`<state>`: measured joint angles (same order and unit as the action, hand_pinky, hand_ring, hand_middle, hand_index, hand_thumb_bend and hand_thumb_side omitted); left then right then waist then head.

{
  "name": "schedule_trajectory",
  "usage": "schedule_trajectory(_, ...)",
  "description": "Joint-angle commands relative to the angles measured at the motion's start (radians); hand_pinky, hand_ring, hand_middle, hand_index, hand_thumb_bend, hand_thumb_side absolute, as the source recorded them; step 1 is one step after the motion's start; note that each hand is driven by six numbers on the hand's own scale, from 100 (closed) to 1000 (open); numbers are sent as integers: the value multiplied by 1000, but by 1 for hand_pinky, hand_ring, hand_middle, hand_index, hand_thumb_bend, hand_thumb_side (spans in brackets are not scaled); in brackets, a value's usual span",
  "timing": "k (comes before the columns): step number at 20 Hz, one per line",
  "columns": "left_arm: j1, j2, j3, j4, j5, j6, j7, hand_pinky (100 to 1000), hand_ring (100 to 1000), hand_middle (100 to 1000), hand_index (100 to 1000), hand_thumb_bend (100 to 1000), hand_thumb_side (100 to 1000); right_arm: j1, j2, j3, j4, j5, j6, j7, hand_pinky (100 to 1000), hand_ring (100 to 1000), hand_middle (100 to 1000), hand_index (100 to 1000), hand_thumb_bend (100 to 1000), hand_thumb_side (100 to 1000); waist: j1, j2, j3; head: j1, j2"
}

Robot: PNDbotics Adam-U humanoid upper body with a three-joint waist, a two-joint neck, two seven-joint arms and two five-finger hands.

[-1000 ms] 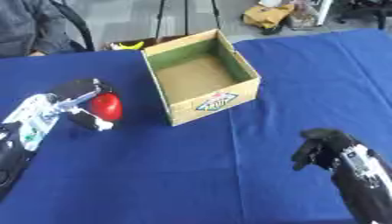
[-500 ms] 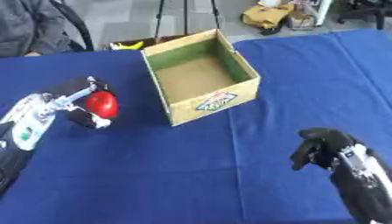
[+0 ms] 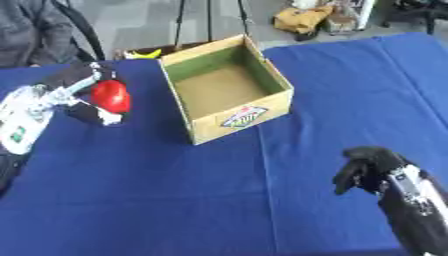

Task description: Pick up objects on the table and place them in the box.

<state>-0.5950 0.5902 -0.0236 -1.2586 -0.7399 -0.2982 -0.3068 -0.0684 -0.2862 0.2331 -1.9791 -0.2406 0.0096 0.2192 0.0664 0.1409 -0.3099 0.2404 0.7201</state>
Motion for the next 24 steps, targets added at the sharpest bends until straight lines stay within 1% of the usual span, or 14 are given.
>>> schedule_trajectory(1, -59, 35, -3, -1, 6, 0, 26, 100, 358, 572, 765, 100, 188, -15, -15, 7, -21, -5, -2, 10, 493, 554, 504, 719, 100, 814, 2, -8, -16, 20, -12)
schedule_trajectory(4, -110, 29, -9, 26, -11, -2, 57, 100, 358, 570, 766, 100, 173, -26, -22, 18, -21, -2, -6, 22, 493, 554, 504, 719, 100, 813, 10, 4, -49, 41, -28)
schedule_trajectory(7, -159, 24, -9, 65, -30, -5, 97, 100, 359, 570, 766, 100, 152, -45, -31, 30, -21, -3, -16, 38, 493, 554, 504, 719, 100, 798, 19, 18, -94, 63, -55)
schedule_trajectory(11, -205, 9, -4, 133, -58, -15, 171, 100, 371, 578, 766, 100, 141, -70, -44, 47, -21, -3, -29, 62, 493, 555, 503, 719, 100, 806, 36, 40, -156, 89, -88)
schedule_trajectory(15, -216, -7, -6, 199, -104, -40, 228, 100, 388, 589, 765, 100, 143, -91, -48, 58, -21, -2, -39, 78, 493, 554, 503, 719, 100, 812, 51, 58, -207, 108, -108)
schedule_trajectory(20, -209, -11, -25, 233, -176, -92, 270, 100, 405, 598, 766, 100, 136, -111, -46, 70, -21, 1, -41, 90, 493, 555, 503, 719, 100, 832, 67, 77, -251, 116, -125)
schedule_trajectory(22, -205, -17, -29, 241, -195, -105, 273, 102, 431, 614, 771, 145, 138, -114, -43, 70, -21, 3, -40, 91, 493, 554, 503, 719, 100, 847, 71, 82, -259, 115, -124)
schedule_trajectory(23, -203, -20, -30, 242, -204, -111, 269, 186, 469, 634, 780, 276, 264, -114, -42, 69, -21, 5, -38, 89, 493, 554, 503, 719, 100, 860, 73, 83, -260, 115, -121)
schedule_trajectory(24, -202, -23, -31, 241, -212, -118, 265, 216, 480, 638, 781, 318, 331, -113, -41, 69, -21, 7, -36, 88, 492, 554, 502, 719, 100, 852, 75, 83, -260, 115, -119)
